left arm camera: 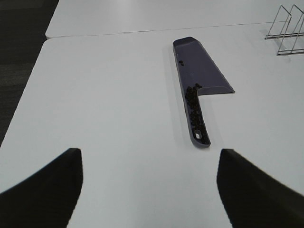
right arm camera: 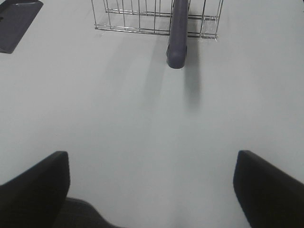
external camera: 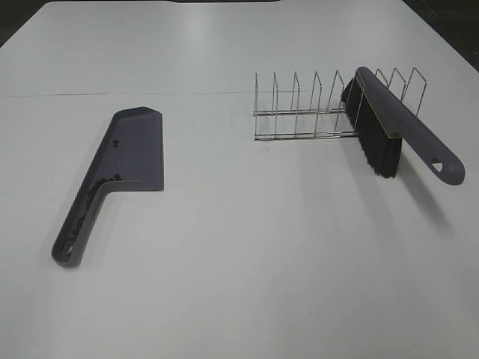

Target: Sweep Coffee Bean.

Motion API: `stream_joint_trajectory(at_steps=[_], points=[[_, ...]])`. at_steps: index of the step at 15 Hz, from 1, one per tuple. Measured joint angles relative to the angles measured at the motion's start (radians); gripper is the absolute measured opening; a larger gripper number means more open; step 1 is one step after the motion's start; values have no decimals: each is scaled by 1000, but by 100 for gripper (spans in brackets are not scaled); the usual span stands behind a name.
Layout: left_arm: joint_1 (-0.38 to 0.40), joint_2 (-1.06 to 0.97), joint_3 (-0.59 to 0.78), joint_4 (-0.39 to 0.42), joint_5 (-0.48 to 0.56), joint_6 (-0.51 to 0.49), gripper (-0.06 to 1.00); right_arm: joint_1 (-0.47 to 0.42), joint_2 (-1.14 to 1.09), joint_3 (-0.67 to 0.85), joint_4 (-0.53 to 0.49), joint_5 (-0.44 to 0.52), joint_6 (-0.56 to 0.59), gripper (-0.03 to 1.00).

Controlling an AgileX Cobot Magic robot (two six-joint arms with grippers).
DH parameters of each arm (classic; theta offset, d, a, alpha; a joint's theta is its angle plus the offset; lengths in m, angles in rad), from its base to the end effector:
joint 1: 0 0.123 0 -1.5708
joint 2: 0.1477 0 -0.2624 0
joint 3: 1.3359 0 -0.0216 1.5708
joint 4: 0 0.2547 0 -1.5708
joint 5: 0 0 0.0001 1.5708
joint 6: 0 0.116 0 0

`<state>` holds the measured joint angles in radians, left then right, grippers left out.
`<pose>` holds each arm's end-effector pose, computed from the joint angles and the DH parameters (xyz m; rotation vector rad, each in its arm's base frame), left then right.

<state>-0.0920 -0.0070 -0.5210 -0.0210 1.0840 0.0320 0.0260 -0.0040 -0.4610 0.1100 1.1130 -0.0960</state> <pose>0.0388 -0.0057 0.2719 0.1280 2.0360 -0.0627 0.0434 0.0126 0.2513 -0.1360 2.1232 0.0924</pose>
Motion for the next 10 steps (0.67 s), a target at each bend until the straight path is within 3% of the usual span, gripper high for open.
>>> stream_joint_trajectory(at_steps=[10], points=[[0,0,0,0,0,-2,72,0,0,0,0,0,0,82]])
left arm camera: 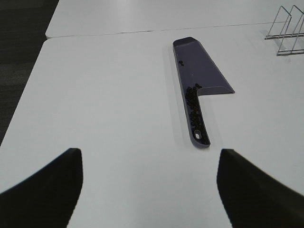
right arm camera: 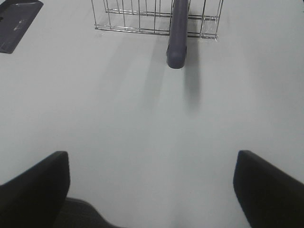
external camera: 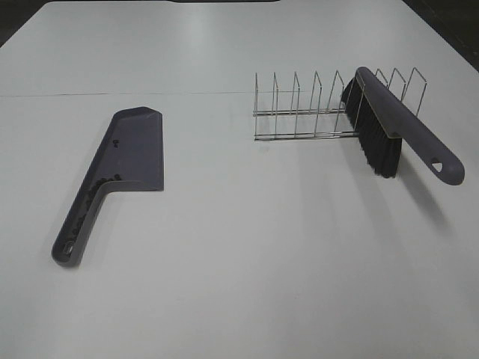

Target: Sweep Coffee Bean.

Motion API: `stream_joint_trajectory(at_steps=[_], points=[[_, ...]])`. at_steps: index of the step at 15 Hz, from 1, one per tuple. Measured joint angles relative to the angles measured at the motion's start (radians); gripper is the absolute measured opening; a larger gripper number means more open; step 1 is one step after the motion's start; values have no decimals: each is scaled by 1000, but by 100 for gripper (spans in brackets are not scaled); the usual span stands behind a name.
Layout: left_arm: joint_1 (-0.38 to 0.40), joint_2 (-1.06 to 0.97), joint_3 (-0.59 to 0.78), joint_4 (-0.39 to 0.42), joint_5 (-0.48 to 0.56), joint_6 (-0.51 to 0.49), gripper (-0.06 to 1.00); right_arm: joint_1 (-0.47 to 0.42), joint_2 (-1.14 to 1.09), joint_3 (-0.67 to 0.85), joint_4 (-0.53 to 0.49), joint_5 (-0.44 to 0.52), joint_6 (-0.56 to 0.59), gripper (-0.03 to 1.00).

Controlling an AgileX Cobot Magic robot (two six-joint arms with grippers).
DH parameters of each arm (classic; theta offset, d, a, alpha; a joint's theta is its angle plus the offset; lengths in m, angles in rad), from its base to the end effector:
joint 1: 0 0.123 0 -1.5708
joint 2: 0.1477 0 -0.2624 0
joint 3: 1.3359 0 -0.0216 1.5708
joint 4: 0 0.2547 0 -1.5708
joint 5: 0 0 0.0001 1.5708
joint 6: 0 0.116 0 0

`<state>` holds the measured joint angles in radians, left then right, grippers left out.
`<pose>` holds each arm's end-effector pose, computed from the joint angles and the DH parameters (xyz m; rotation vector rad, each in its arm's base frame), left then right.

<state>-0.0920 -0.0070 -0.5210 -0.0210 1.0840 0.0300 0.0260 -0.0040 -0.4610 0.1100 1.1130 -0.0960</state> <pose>0.0388 -0.0057 0.2719 0.1260 2.0361 -0.0639 0.0434 0.0126 0.2513 -0.1360 2.1232 0.0924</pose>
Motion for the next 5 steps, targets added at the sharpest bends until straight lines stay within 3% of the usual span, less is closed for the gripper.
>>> stream_joint_trajectory(at_steps=[5], points=[[0,0,0,0,0,0,72,0,0,0,0,0,0,82]])
